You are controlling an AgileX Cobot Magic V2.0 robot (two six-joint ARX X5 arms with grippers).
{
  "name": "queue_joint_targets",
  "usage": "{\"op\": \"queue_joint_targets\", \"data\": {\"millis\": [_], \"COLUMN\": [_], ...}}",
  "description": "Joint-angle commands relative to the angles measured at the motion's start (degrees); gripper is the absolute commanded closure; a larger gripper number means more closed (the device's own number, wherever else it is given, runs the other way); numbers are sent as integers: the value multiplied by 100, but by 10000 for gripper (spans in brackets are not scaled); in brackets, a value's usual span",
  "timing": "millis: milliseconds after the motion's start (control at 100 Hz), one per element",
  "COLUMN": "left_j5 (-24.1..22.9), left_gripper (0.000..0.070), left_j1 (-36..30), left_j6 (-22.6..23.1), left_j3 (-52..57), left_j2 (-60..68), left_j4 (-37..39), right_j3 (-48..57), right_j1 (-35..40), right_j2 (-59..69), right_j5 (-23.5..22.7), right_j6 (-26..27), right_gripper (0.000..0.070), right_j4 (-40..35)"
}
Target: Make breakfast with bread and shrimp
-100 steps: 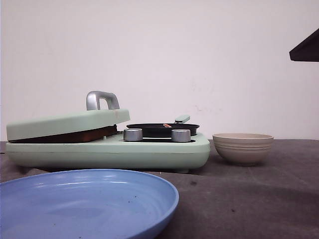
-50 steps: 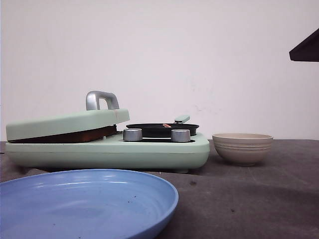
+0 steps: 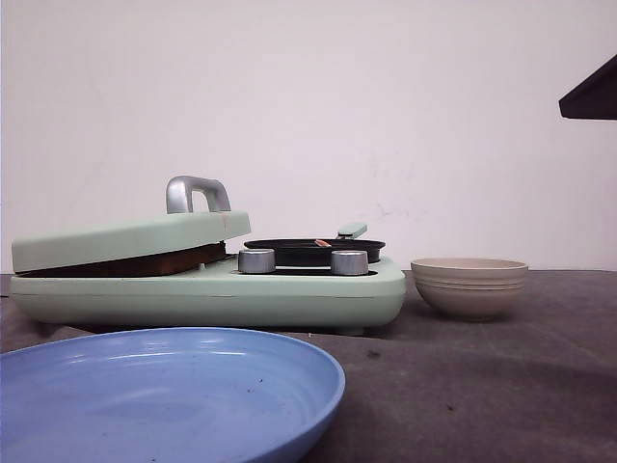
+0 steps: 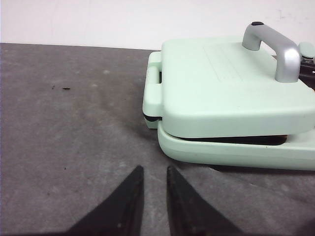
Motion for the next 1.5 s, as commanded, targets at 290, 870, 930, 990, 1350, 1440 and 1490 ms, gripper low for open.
{"op": "queue_joint_targets", "data": {"millis": [290, 870, 930, 990, 1350, 1440, 1490], "left_j5": [24, 26, 24, 26, 24, 22, 22], "left_gripper": [699, 699, 700, 699, 700, 700, 699], "left_j1": [-4, -4, -4, -4, -4, -4, -4], "left_j6": [48, 48, 48, 48, 46, 48, 46], "left_j3": [-101, -101, -101, -101, -101, -101, -101], "left_j2": [-9, -9, -9, -9, -9, -9, -9], "left_j4": [-26, -24, -26, -26, -26, -26, -26], "right_j3": [15, -348, -551, -758, -1038, -1038, -1038], "right_j1": [50, -540, -660, -804, -1414, -1451, -1451], "right_j2": [2, -549, -822, -1080, -1298, -1298, -1298], "right_j5": [0, 925, 920, 918, 1349, 1274, 1196], "right_j6": [57, -136, -138, -138, -282, -286, -289], "right_gripper": [700, 700, 700, 700, 700, 700, 700], "right_j4": [52, -197, -197, -199, -415, -417, -422]}}
